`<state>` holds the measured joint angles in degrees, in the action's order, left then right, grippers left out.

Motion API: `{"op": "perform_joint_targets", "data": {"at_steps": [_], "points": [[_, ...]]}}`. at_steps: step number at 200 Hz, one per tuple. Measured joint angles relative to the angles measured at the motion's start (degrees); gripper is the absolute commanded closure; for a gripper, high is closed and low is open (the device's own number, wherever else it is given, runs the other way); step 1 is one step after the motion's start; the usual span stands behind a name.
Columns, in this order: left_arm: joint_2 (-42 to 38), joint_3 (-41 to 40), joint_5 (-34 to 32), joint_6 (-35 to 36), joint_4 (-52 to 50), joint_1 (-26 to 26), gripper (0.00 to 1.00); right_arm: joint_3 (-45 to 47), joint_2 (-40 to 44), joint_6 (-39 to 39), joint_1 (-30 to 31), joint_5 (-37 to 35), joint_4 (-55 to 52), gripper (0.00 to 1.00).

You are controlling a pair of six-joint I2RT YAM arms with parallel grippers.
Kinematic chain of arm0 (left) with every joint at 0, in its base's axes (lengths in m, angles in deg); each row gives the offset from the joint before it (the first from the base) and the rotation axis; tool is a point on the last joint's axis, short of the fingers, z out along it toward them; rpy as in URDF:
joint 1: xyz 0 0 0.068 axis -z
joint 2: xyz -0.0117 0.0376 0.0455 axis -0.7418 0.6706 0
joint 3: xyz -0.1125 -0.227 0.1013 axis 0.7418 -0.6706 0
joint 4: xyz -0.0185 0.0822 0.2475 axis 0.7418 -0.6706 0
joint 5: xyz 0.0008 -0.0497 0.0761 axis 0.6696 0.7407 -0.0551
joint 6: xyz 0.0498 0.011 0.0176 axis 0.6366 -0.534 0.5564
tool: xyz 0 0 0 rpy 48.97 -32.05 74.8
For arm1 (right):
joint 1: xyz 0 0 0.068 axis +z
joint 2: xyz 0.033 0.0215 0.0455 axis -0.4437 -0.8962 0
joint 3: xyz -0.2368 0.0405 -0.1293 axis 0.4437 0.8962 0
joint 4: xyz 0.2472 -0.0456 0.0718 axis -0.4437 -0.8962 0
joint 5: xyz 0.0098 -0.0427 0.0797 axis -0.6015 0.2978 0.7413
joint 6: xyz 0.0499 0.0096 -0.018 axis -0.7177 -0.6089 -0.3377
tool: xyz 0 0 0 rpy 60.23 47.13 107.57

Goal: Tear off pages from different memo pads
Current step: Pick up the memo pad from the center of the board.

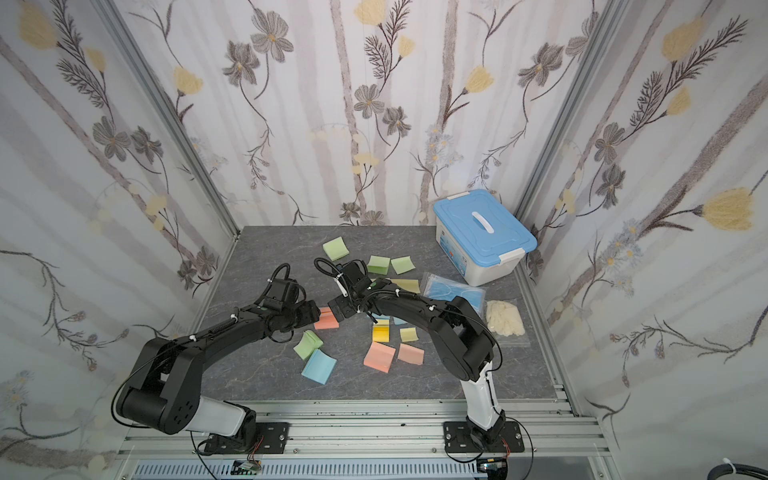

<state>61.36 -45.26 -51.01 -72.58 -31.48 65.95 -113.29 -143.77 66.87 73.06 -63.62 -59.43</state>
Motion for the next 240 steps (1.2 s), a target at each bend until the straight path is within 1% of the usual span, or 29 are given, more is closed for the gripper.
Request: {"op": "perform_joint_targets", "data": {"at_steps": [104,174,211,240], "points": [[0.09,0.31,0.04,0.00,-0.07,0.00,0.20,-7.52,-5.25,0.15,-0.39,-0.02,-0.79,0.00],[-0.66,0.31,0.09,0.13,-0.11,0.00,0.20,-8.66,-8.07,0.13,-0.57,-0.02,-1.86,0.00],[-3.19,-0.39,0.44,0.09,0.00,0.00,0.19,-8.74,-8.57,0.13,-0.94,-0.02,-2.71,0.00],[-6.64,-2.10,-1.11,-0.22,0.11,0.00,0.18,-8.76,-8.59,0.13,-1.03,0.02,-2.71,0.00]]}}
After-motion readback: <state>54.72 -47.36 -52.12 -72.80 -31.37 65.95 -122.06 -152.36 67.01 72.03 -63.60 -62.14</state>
